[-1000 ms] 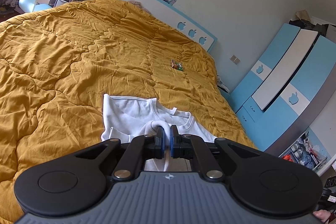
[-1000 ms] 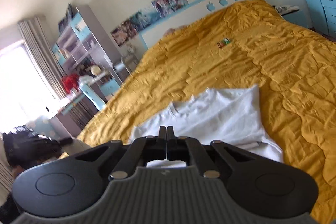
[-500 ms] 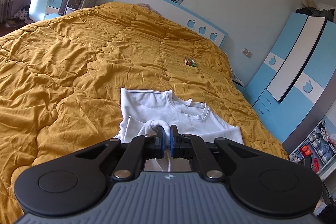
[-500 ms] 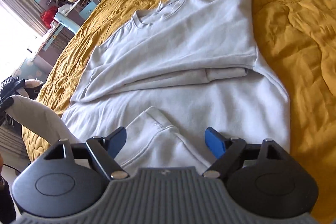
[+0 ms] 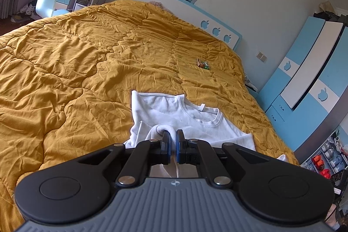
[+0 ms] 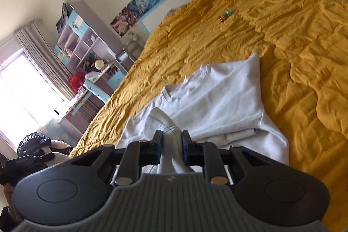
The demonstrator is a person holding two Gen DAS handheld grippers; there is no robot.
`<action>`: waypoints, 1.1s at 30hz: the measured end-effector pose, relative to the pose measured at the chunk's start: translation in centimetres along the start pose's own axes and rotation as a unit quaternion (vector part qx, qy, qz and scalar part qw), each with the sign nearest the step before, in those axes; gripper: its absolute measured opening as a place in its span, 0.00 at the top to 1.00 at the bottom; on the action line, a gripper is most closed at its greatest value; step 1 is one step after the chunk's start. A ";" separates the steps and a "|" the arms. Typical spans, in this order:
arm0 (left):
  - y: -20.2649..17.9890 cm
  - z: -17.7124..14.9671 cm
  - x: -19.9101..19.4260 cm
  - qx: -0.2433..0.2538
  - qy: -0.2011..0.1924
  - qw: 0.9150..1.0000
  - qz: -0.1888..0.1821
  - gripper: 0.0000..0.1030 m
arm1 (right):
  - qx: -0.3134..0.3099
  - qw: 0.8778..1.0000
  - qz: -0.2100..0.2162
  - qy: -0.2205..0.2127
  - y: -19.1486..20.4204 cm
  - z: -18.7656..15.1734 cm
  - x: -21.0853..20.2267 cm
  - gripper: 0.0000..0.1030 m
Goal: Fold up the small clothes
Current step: 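Lift the hem with both grippers, fold it onto the collar, and open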
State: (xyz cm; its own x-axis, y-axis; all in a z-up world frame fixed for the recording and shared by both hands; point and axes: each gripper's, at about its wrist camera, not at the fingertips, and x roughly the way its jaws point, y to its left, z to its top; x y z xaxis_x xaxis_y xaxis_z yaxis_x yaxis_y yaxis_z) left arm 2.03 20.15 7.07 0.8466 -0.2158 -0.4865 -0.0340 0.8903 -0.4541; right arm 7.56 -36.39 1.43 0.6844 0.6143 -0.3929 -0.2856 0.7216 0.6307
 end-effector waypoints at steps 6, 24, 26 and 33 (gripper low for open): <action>-0.6 1.8 1.1 -0.009 -0.013 1.000 -0.007 0.96 | 0.009 0.995 0.026 -0.100 0.2 2.8 -1.2 0.87; 1.8 9.6 13.9 -0.111 0.006 0.993 0.032 0.96 | -0.005 0.982 -0.060 -0.180 0.0 11.8 8.9 0.87; 2.1 9.8 15.7 -0.124 0.019 0.991 0.039 0.96 | -0.005 0.983 -0.074 -0.169 -0.6 12.1 10.9 0.87; 2.7 10.4 20.8 -0.135 0.045 0.987 0.069 0.96 | -0.007 0.986 -0.101 -0.136 -2.8 12.3 16.1 0.87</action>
State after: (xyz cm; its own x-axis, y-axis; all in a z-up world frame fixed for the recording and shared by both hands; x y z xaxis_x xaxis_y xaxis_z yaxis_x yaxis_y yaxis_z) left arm 25.05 22.22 3.49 0.7742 -0.1445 -0.6163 -0.2968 0.7771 -0.5551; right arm 27.64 -32.49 1.55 0.8819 0.3512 -0.3145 -0.1335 0.8259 0.5478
